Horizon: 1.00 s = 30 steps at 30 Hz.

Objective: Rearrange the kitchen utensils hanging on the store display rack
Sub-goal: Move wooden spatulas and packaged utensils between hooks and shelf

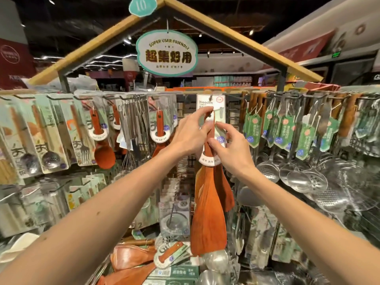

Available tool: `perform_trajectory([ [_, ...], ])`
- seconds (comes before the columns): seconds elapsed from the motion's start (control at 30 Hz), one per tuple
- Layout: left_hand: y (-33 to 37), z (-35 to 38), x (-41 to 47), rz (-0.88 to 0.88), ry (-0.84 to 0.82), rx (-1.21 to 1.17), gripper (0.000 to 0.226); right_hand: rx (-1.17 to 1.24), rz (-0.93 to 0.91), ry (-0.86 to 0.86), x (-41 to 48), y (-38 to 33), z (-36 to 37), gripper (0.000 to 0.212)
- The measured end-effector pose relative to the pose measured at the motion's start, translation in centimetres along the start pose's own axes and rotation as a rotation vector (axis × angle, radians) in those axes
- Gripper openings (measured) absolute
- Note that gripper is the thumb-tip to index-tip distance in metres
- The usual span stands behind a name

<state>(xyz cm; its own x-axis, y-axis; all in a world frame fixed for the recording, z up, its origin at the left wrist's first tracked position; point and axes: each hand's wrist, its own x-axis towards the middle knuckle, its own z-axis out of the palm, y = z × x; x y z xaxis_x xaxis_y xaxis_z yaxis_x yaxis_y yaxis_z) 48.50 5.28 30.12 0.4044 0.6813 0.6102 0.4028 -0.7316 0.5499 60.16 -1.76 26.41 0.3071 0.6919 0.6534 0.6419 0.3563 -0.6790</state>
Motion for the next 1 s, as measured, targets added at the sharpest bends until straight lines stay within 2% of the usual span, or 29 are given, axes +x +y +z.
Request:
perform_trajectory([
  [0.17, -0.8, 0.2, 1.4, 0.014, -0.045, 0.103, 0.049, -0.087, 0.014, -0.051, 1.3, 1.0, 0.1, 0.052],
  [0.33, -2.3, 1.1, 2.4, 0.058, -0.101, 0.27, 0.065, -0.209, 0.061, -0.147, 2.4, 2.8, 0.5, 0.066],
  [0.63, -3.4, 2.4, 3.3, 0.084, -0.068, 0.38, 0.067, -0.241, 0.108, -0.241, 3.2, 4.0, 0.4, 0.077],
  [0.8, -3.4, 1.8, 2.3, 0.12, -0.104, 0.446, 0.072, -0.202, 0.128, -0.332, 2.2, 4.2, -0.2, 0.082],
  [0.9, -3.4, 0.6, 0.3, 0.081, -0.166, 0.459, 0.057, -0.224, 0.158, -0.324, -0.4, 4.5, -0.5, 0.068],
  [1.0, -3.3, -1.0, -3.1, 0.061, -0.187, 0.455, 0.017, -0.14, 0.188, -0.308, -5.0, 5.1, -0.4, 0.024],
])
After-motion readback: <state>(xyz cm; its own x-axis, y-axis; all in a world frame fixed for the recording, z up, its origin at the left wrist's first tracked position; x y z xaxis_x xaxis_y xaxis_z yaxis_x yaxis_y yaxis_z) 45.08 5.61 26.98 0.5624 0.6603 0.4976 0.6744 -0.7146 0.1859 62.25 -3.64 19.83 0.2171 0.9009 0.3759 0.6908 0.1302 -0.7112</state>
